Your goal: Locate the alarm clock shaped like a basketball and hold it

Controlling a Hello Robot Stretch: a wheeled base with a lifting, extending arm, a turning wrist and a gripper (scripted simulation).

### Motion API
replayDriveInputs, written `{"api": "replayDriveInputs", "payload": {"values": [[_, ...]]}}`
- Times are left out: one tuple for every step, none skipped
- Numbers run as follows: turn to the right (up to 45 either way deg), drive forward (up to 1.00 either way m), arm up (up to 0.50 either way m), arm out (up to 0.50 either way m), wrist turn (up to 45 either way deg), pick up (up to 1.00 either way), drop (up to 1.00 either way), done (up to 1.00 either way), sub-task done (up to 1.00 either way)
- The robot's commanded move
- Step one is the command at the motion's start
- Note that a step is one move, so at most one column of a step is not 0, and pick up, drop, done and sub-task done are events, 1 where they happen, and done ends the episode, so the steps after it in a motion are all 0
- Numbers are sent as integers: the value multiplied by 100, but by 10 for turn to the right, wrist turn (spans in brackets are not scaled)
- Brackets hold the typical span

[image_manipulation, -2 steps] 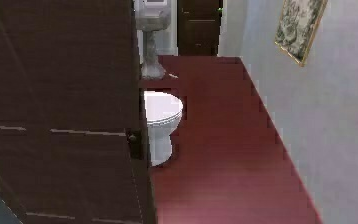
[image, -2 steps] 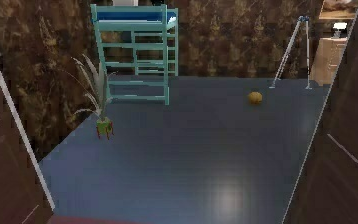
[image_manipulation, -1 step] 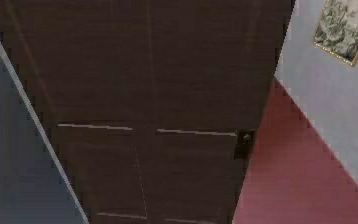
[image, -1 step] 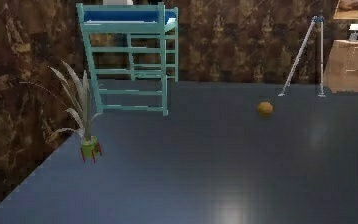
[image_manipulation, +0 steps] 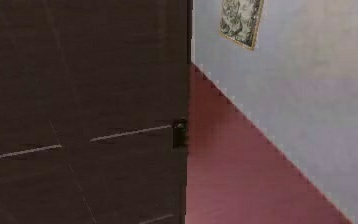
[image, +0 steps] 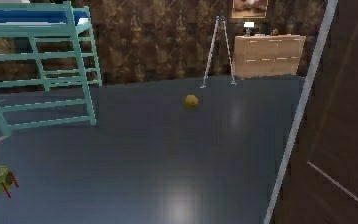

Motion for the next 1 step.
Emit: {"api": "replayDriveInputs", "payload": {"values": [[0, 100, 0, 0, 0, 0, 0, 0, 0]]}}
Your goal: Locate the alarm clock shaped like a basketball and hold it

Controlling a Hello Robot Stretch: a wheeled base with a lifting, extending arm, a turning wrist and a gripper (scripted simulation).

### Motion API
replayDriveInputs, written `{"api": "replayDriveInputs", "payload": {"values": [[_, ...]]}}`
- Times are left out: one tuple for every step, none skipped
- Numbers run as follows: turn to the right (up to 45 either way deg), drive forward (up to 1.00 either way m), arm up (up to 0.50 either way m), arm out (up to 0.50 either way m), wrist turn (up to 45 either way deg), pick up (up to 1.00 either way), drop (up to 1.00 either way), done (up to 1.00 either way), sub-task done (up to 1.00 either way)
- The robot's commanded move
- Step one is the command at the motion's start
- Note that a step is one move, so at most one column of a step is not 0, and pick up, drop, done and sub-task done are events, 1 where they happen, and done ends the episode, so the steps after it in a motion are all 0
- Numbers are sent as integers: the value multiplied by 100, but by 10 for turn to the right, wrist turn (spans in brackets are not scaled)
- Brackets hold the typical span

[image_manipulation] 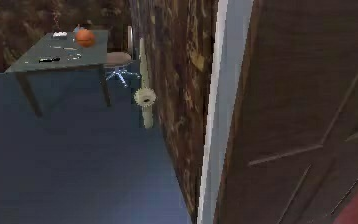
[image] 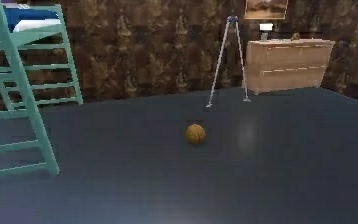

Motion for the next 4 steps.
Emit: {"api": "replayDriveInputs", "payload": {"values": [[180, 0, 0, 0, 0, 0, 0, 0, 0], [0, 10, 0, 0, 0, 0, 0, 0, 0], [150, 0, 0, 0, 0, 0, 0, 0, 0], [0, 100, 0, 0, 0, 0, 0, 0, 0]]}}
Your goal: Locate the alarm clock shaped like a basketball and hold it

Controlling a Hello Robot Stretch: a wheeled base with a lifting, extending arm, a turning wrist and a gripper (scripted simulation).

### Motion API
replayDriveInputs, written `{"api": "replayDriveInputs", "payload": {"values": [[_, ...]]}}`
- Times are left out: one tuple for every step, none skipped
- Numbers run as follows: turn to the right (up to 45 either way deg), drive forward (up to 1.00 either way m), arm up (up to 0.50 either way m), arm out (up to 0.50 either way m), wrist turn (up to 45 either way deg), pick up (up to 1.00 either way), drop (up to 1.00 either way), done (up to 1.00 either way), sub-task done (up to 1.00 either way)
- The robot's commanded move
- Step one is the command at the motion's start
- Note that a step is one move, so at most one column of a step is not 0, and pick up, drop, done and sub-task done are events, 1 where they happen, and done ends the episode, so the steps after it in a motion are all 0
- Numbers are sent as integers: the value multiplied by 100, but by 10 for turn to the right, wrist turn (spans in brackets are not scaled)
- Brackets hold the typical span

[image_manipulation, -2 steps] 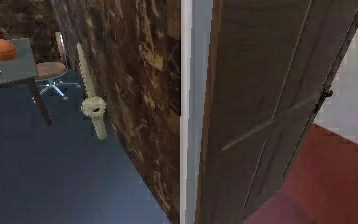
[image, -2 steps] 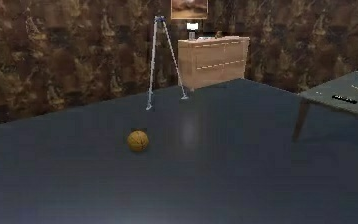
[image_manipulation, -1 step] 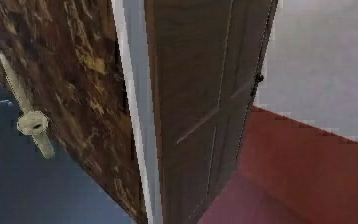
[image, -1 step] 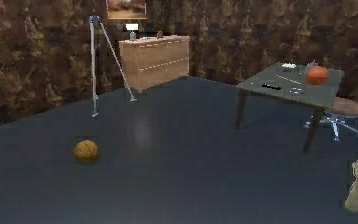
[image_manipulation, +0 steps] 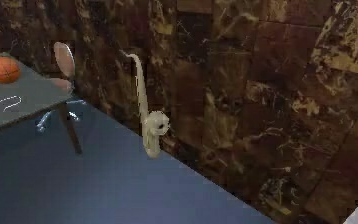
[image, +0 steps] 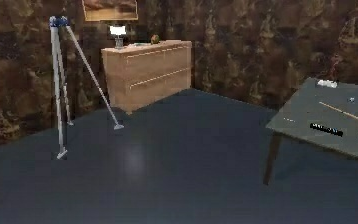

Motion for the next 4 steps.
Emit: {"api": "replayDriveInputs", "payload": {"values": [[0, 100, 0, 0, 0, 0, 0, 0, 0], [0, 100, 0, 0, 0, 0, 0, 0, 0], [0, 85, 0, 0, 0, 0, 0, 0, 0], [-450, 0, 0, 0, 0, 0, 0, 0, 0]]}}
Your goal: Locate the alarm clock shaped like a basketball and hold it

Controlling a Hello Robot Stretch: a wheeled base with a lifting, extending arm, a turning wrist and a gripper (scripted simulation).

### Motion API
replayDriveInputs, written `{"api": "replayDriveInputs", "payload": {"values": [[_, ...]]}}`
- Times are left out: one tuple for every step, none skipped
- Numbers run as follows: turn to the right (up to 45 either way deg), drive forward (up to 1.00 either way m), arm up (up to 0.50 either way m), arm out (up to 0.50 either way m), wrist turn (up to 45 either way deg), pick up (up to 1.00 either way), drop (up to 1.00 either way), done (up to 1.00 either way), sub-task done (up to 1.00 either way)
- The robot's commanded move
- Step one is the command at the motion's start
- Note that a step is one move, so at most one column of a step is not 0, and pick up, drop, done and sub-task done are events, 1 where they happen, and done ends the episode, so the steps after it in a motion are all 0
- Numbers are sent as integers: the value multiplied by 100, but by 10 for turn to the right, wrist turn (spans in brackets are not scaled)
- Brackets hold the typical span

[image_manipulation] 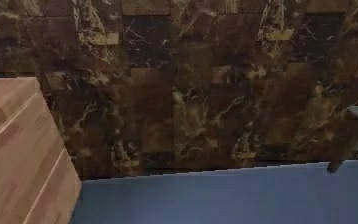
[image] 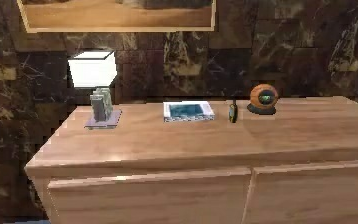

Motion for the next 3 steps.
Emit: {"api": "replayDriveInputs", "payload": {"values": [[-450, 0, 0, 0, 0, 0, 0, 0, 0], [-180, 0, 0, 0, 0, 0, 0, 0, 0], [450, 0, 0, 0, 0, 0, 0, 0, 0]]}}
